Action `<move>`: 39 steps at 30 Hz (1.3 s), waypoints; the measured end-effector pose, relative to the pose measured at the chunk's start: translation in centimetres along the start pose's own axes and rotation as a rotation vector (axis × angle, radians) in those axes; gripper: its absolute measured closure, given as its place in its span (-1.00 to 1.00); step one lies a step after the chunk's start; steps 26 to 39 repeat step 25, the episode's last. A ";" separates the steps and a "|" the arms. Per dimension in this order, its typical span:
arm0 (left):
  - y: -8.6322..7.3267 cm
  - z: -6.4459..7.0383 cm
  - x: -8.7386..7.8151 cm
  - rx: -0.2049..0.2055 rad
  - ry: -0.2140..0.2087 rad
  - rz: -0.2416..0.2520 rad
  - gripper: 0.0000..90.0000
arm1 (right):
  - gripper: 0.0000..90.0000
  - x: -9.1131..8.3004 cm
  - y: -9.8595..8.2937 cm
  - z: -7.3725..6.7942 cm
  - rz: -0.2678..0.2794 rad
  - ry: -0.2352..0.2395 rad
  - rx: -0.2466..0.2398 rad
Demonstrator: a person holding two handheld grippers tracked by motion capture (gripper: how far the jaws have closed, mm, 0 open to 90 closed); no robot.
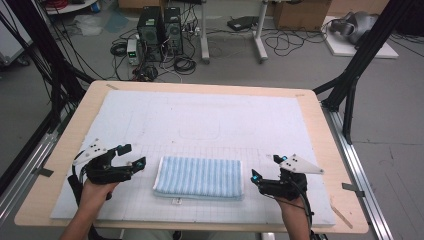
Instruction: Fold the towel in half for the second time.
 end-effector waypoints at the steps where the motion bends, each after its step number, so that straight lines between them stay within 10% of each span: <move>1: 0.1 0.0 -0.1 -0.004 0.001 0.004 -0.60 | -0.75 -0.1 0.0 0.0 0.000 -0.002 0.000; 39: 0.1 -0.5 -0.6 -0.013 0.016 0.004 -0.57 | -0.75 -0.4 -0.3 0.2 0.010 -0.010 0.018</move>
Point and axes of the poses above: each handheld gripper's, and its own axes: x roughly forward along the jaws, y roughly out of its top, z roughly to its right, the point moved 9 cm from there along x, roughly forward along the jaws, and after that the axes turned 3 degrees about -y, right-handed, at the moved point
